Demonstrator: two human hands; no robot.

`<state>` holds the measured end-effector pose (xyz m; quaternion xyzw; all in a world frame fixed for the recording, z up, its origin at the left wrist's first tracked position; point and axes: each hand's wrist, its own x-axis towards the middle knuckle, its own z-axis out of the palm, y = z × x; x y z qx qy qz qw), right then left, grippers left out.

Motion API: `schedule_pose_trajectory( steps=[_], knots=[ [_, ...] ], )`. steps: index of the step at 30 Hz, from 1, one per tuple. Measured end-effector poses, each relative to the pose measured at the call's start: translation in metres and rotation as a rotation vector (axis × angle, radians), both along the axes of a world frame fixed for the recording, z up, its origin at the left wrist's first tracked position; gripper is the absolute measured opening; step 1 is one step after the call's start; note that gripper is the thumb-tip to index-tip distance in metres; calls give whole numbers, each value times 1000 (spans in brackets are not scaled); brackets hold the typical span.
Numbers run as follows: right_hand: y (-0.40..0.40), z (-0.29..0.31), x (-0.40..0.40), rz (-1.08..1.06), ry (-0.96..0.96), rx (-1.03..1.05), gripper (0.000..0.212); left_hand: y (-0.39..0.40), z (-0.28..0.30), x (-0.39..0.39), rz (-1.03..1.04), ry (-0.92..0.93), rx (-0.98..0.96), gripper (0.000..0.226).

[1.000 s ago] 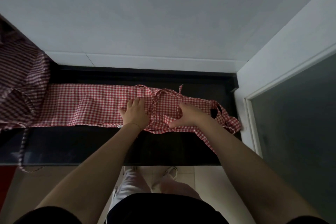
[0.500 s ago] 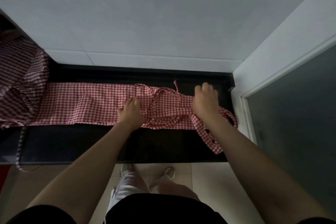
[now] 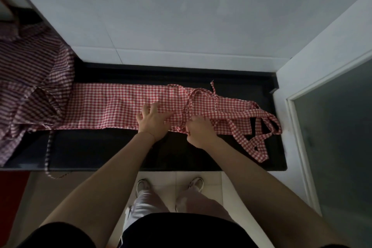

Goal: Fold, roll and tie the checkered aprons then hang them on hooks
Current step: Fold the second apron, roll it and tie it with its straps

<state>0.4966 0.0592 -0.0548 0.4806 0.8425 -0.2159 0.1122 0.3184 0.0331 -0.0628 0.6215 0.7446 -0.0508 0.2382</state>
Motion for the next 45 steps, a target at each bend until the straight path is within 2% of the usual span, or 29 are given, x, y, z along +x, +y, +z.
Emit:
schedule_pose_trajectory(
  steps=[2,5,7,10,14,16,17,19,20,22,24,26,29,33,35,36,37,40,42,45],
  knots=[
    [2,15,-3,-81,42,-101,8,-1,0,-4,-32,3,-55,46],
    [11,44,-4,-335,220,-407,22,2,5,-10,-91,5,-116,50],
    [19,46,-2,-483,208,-478,29,5,9,-11,-101,-8,-143,50],
    [19,42,11,-613,-95,-613,27,7,11,-12,-113,-29,-170,49],
    [2,52,32,-351,-679,-1090,24,6,10,-11,-102,-13,-163,54],
    [-4,53,32,-372,-731,-1220,43,4,9,-10,-103,-2,-153,55],
    [-6,53,29,-399,-719,-1234,56,4,9,-10,-105,0,-155,55],
    [-6,57,21,-395,-615,-1127,58,3,10,-10,-111,1,-156,56],
    [-5,59,17,-369,-549,-999,52,2,10,-10,-112,1,-156,56],
    [-1,62,4,-319,-390,-609,37,2,10,-10,-115,1,-152,57],
    [2,56,-8,-317,-152,-254,23,2,10,-9,-115,4,-149,57],
    [-3,48,-21,-294,37,-154,24,3,9,-11,-109,3,-150,56],
    [-7,37,-30,-249,23,-172,25,5,9,-12,-124,9,-142,50],
    [1,35,-35,-292,-248,-204,20,3,9,-12,-126,19,-142,45],
    [3,32,-29,-363,-315,-216,10,3,9,-11,-123,18,-133,45],
    [4,31,-24,-369,-359,-268,12,3,8,-11,-123,20,-126,45],
    [2,31,-19,-351,-444,-408,15,3,8,-10,-126,24,-124,46],
    [-15,36,-11,-127,-800,-987,20,3,8,-10,-124,20,-131,49],
    [-25,43,-9,43,-892,-1048,20,4,8,-9,-113,8,-130,49],
    [-22,43,-3,-7,-793,-1001,27,3,6,-9,-106,0,-121,49]
  ],
)
